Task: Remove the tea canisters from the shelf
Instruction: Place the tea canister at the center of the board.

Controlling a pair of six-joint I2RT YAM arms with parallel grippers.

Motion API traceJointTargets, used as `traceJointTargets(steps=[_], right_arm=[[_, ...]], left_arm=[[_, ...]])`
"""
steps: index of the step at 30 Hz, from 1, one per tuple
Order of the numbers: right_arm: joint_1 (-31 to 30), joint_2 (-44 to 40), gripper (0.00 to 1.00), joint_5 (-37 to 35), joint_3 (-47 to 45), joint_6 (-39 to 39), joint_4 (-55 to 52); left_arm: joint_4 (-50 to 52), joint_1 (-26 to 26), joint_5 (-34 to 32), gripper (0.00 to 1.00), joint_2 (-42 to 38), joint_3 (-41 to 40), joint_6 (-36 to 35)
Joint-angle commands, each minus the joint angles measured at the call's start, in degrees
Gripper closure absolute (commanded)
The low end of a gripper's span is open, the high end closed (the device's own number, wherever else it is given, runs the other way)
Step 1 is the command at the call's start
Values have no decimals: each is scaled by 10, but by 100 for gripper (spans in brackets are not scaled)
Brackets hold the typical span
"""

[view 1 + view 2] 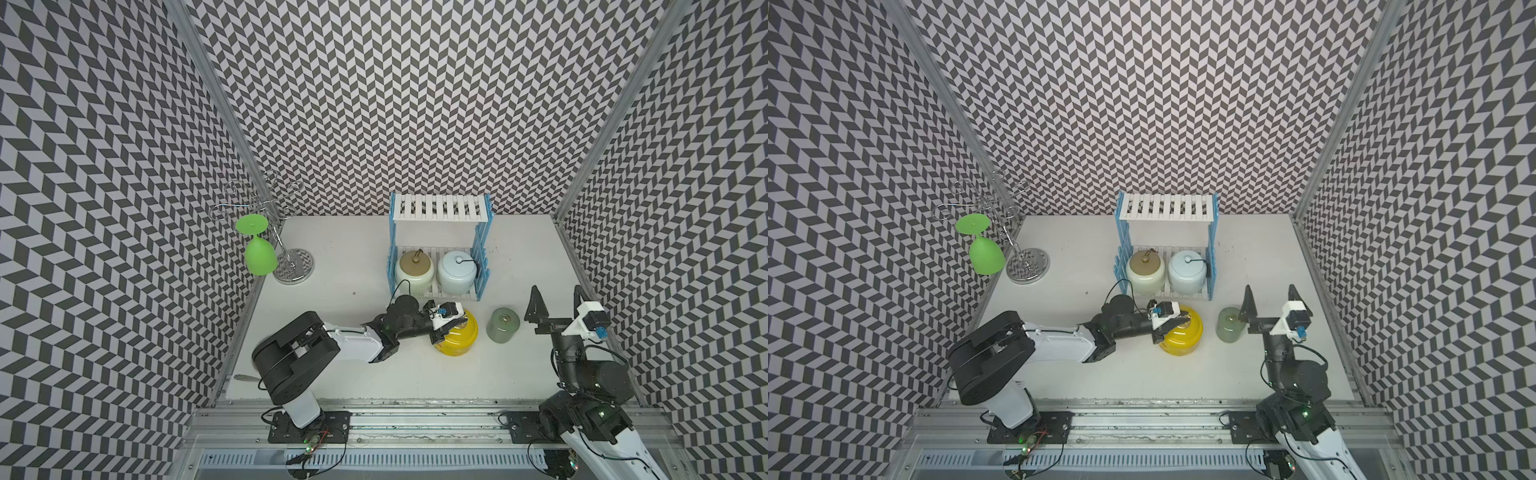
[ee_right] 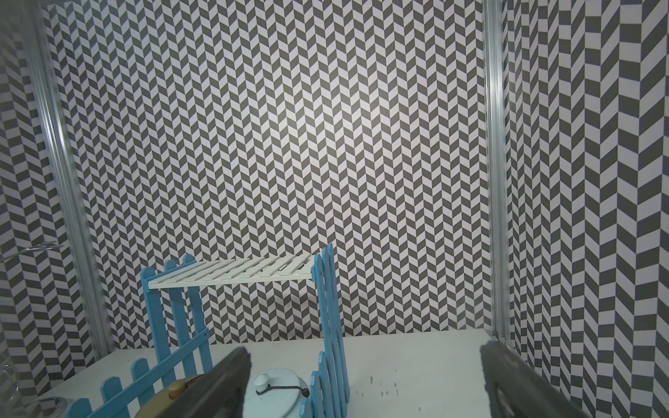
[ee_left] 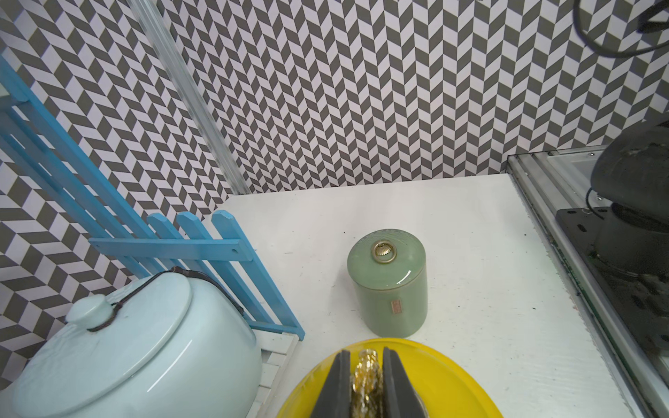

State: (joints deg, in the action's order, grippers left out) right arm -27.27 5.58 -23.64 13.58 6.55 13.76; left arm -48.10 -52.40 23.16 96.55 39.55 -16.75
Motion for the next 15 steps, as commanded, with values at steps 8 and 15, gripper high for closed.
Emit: traceJointTargets(steps=[8, 15], right_arm=[[-3, -13, 0, -4, -4, 6, 27], [-2, -16, 0, -4, -4, 7, 28]], left_arm=[[-103, -18, -16, 100, 24, 65, 6], [-98, -29, -29, 100, 34, 59, 3]])
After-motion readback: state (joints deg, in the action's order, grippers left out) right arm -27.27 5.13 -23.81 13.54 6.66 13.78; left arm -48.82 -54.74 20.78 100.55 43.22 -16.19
